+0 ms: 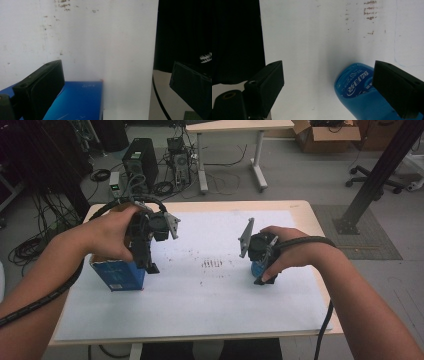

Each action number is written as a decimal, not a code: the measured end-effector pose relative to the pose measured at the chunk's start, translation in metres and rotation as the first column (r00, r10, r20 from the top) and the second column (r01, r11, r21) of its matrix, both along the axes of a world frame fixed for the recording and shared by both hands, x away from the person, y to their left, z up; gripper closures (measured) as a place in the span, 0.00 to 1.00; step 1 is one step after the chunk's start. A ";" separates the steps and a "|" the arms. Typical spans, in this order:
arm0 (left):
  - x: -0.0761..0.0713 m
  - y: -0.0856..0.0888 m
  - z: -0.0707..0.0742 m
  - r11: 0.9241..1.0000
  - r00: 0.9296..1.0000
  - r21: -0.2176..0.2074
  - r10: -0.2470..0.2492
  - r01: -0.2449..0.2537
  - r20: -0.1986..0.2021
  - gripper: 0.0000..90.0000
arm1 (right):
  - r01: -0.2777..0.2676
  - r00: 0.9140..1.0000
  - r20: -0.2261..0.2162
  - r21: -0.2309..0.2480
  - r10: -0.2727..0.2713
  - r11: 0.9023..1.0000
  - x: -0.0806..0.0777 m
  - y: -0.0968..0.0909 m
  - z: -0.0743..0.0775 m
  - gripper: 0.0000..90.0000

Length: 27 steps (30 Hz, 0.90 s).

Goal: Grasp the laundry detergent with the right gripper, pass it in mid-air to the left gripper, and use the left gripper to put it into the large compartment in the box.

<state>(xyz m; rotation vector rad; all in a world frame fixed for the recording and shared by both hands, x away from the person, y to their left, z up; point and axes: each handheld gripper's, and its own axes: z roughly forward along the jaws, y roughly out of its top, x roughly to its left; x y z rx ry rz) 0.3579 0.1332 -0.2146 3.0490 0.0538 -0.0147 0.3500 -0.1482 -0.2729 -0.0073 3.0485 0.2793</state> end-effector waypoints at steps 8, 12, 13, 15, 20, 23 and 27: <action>0.003 -0.006 -0.013 0.999 1.000 -0.029 -0.014 0.014 -0.016 0.00 | 0.015 1.000 -0.007 0.021 -0.015 1.000 -0.014 -0.014 -0.008 0.12; 0.003 -0.009 -0.016 1.000 1.000 -0.017 -0.022 0.022 -0.016 0.00 | 0.021 1.000 -0.012 0.028 -0.021 0.999 -0.018 -0.020 -0.012 0.12; 0.003 -0.010 -0.017 0.999 1.000 -0.023 -0.025 0.025 -0.009 0.00 | 0.025 1.000 -0.016 0.029 -0.025 0.999 -0.020 -0.022 -0.013 0.12; 0.004 -0.012 -0.016 0.999 1.000 -0.019 -0.030 0.029 -0.010 0.00 | 0.034 0.999 -0.014 0.044 -0.034 0.998 -0.023 -0.027 -0.017 0.12; 0.004 -0.015 -0.013 0.999 0.999 -0.021 -0.034 0.034 -0.002 0.00 | 0.065 0.998 -0.024 0.067 -0.063 0.996 -0.034 -0.043 -0.029 0.11; 0.004 -0.017 -0.011 0.999 0.999 -0.024 -0.041 0.041 0.005 0.00 | 0.080 0.997 -0.026 0.073 -0.079 0.994 -0.038 -0.050 -0.032 0.11; 0.003 -0.019 -0.011 0.999 0.999 -0.026 -0.045 0.045 0.005 0.00 | 0.093 0.995 -0.026 0.086 -0.091 0.992 -0.044 -0.058 -0.036 0.11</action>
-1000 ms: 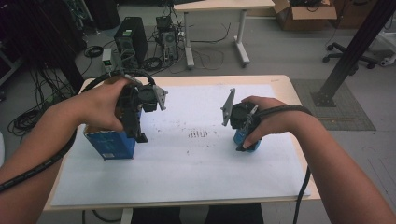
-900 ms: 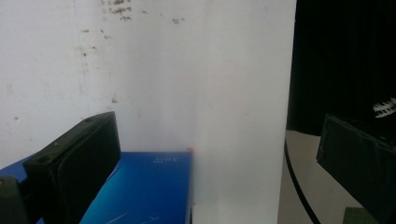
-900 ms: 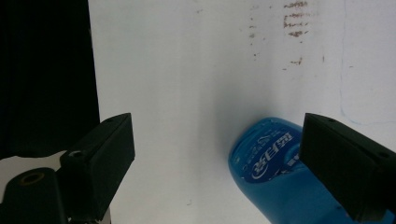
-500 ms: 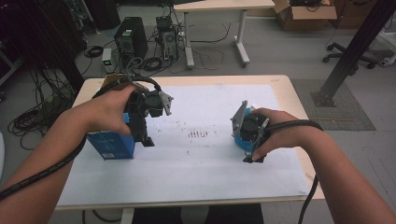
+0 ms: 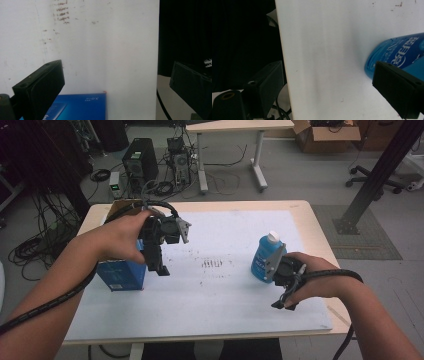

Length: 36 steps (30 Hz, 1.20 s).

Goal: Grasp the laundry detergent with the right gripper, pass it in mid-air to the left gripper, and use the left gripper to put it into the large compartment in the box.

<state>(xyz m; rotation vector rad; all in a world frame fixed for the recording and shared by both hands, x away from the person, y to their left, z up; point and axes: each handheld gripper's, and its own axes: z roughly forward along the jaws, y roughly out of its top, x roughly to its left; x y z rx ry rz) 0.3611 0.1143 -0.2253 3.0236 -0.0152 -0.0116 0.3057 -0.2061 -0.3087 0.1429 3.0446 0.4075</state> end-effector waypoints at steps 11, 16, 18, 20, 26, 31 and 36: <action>-0.003 -0.006 0.002 1.000 1.000 0.005 -0.016 0.016 0.013 0.00 | 0.078 0.997 0.006 0.018 -0.078 0.997 -0.001 -0.027 -0.012 0.11; -0.003 -0.005 0.004 1.000 1.000 0.010 -0.015 0.015 0.015 0.00 | 0.112 0.994 0.002 0.036 -0.112 0.993 0.001 -0.037 -0.018 0.11; -0.003 -0.005 0.005 1.000 1.000 0.009 -0.014 0.014 0.011 0.00 | 0.139 0.990 -0.002 0.052 -0.139 0.989 0.003 -0.044 -0.024 0.11; -0.003 -0.005 0.004 1.000 1.000 0.010 -0.014 0.013 0.012 0.00 | 0.149 0.989 -0.001 0.055 -0.149 0.987 0.004 -0.046 -0.025 0.11; -0.002 -0.007 0.003 1.000 1.000 0.017 -0.013 0.013 0.006 0.00 | 0.211 0.977 0.001 0.097 -0.212 0.973 0.009 -0.062 -0.038 0.11; -0.002 -0.008 0.002 1.000 1.000 0.021 -0.012 0.012 0.003 0.00 | 0.257 0.965 0.008 0.157 -0.261 0.954 0.013 -0.071 -0.046 0.10; -0.001 -0.009 0.001 1.000 1.000 0.025 -0.011 0.011 -0.002 0.00 | 0.288 0.954 0.017 0.205 -0.298 0.935 0.017 -0.075 -0.052 0.09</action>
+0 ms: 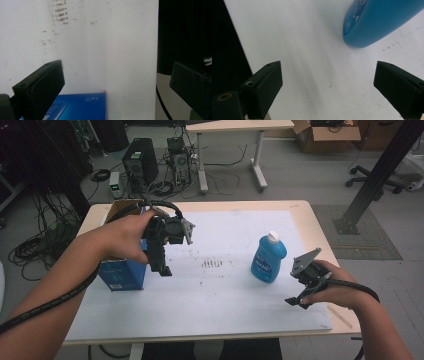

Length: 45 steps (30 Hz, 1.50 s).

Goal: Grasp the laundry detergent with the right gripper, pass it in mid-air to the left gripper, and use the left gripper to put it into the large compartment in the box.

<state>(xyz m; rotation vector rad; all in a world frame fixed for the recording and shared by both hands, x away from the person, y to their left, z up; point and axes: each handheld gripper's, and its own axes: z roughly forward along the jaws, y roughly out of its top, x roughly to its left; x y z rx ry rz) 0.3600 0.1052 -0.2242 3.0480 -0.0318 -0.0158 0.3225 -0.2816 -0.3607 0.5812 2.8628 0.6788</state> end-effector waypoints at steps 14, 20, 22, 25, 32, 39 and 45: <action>-0.007 -0.007 -0.003 0.999 1.000 0.026 -0.019 0.019 -0.011 0.00 | 0.071 0.997 0.032 0.138 -0.076 0.988 0.018 -0.001 -0.024 0.08; -0.009 -0.004 -0.004 0.999 1.000 0.027 -0.020 0.021 -0.016 0.00 | 0.083 0.995 0.037 0.157 -0.090 0.984 0.022 -0.001 -0.029 0.08; -0.009 -0.002 -0.004 0.999 1.000 0.027 -0.019 0.019 -0.016 0.00 | 0.093 0.994 0.045 0.173 -0.103 0.980 0.025 -0.002 -0.029 0.08; -0.009 0.001 -0.003 1.000 1.000 0.021 -0.012 0.013 -0.015 0.00 | 0.104 0.992 0.051 0.200 -0.116 0.974 0.027 -0.002 -0.030 0.07; -0.009 0.004 -0.004 1.000 1.000 0.002 -0.002 0.002 -0.024 0.00 | 0.125 0.986 0.071 0.259 -0.148 0.958 0.034 -0.002 -0.033 0.08; -0.011 0.003 -0.008 1.000 0.999 0.009 -0.007 0.007 -0.032 0.00 | 0.146 0.978 0.097 0.322 -0.186 0.935 0.038 -0.001 -0.039 0.08; -0.012 0.000 -0.017 1.000 0.999 0.011 -0.016 0.017 -0.045 0.00 | 0.157 0.970 0.113 0.377 -0.214 0.913 0.042 0.002 -0.041 0.08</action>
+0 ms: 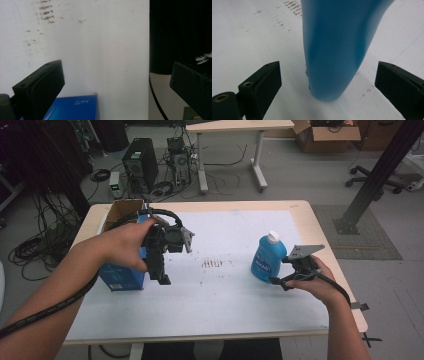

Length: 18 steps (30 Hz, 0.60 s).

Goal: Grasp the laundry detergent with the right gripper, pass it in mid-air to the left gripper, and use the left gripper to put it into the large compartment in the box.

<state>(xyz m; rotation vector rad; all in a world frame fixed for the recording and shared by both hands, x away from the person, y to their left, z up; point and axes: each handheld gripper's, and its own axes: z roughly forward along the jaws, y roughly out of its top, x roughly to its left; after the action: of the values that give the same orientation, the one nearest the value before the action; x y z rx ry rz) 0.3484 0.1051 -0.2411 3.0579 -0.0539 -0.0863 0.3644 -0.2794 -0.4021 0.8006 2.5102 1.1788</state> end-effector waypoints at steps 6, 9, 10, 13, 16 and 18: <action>0.000 -0.002 -0.003 1.000 1.000 0.003 0.000 0.000 -0.003 0.00 | 0.011 1.000 0.022 0.038 -0.012 0.999 0.004 0.005 0.000 0.07; 0.000 -0.001 -0.003 1.000 1.000 0.005 -0.002 0.002 -0.002 0.00 | 0.014 1.000 0.024 0.049 -0.015 0.999 0.005 0.006 0.000 0.06; 0.000 -0.001 -0.002 1.000 1.000 0.007 -0.003 0.003 0.001 0.00 | 0.020 0.999 0.026 0.052 -0.021 0.998 0.005 0.006 -0.001 0.05; 0.000 -0.001 -0.001 1.000 1.000 0.004 -0.005 0.005 0.003 0.00 | 0.025 0.999 0.033 0.063 -0.027 0.998 0.005 0.006 -0.003 0.05; 0.000 0.000 -0.001 1.000 1.000 0.004 -0.003 0.003 0.005 0.00 | 0.025 0.998 0.050 0.066 -0.029 0.997 0.004 0.008 -0.004 0.05; 0.000 0.000 -0.001 1.000 1.000 0.003 -0.002 0.002 0.005 0.00 | 0.026 0.998 0.053 0.068 -0.029 0.997 0.004 0.009 -0.005 0.06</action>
<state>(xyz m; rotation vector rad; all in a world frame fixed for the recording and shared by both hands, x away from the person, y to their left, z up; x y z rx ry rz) 0.3485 0.1050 -0.2421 3.0611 -0.0570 -0.0784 0.3685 -0.2707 -0.4069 0.8060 2.4201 1.2639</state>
